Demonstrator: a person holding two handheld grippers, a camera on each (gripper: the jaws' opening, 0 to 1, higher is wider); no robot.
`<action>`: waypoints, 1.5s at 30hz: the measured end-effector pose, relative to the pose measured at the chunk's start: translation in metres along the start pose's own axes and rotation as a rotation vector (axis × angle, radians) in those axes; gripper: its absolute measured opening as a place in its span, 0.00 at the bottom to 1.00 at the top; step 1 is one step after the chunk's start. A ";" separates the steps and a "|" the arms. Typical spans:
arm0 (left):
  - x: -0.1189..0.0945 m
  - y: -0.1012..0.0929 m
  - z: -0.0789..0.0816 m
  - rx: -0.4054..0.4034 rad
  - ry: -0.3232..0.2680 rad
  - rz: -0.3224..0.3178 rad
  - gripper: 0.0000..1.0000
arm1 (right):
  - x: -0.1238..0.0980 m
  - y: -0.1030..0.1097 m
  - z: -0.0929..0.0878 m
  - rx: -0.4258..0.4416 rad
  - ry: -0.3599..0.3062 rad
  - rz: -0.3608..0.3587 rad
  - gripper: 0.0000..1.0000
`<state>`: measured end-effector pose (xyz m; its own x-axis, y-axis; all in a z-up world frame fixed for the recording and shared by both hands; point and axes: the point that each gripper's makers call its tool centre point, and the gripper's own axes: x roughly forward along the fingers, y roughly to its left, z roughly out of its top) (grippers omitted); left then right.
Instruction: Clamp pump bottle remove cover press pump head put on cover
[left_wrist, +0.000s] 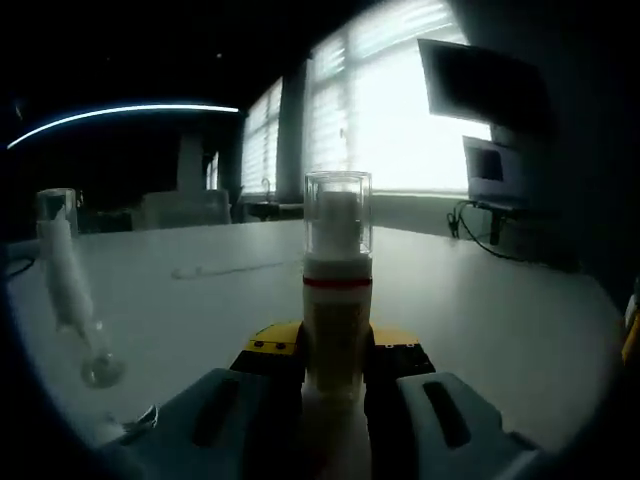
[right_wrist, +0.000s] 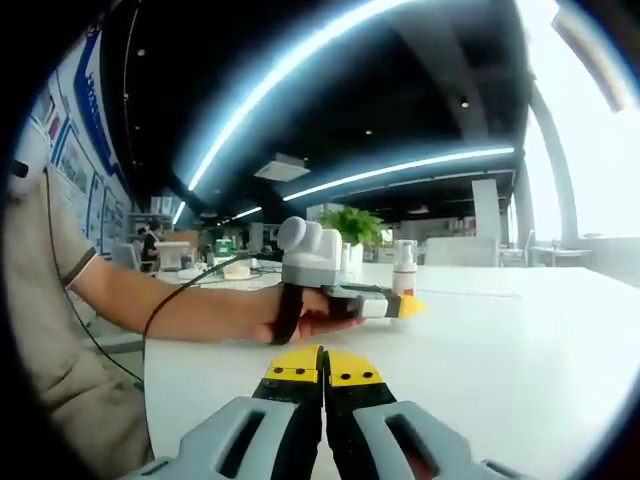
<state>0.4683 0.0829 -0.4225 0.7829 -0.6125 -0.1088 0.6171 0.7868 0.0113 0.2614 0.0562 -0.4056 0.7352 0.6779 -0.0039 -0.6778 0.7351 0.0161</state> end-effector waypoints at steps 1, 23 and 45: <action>0.000 0.001 0.001 0.001 -0.004 0.000 0.14 | 0.000 0.000 0.000 -0.001 0.000 0.001 0.00; -0.001 0.005 0.000 0.008 -0.009 0.016 0.19 | 0.000 0.004 -0.001 -0.029 0.006 -0.014 0.00; -0.001 0.007 0.002 -0.035 -0.012 0.001 0.23 | 0.001 0.003 -0.001 -0.029 0.004 -0.006 0.00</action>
<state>0.4722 0.0886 -0.4201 0.7847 -0.6123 -0.0969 0.6132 0.7896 -0.0235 0.2603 0.0587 -0.4061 0.7390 0.6737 -0.0076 -0.6737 0.7389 -0.0132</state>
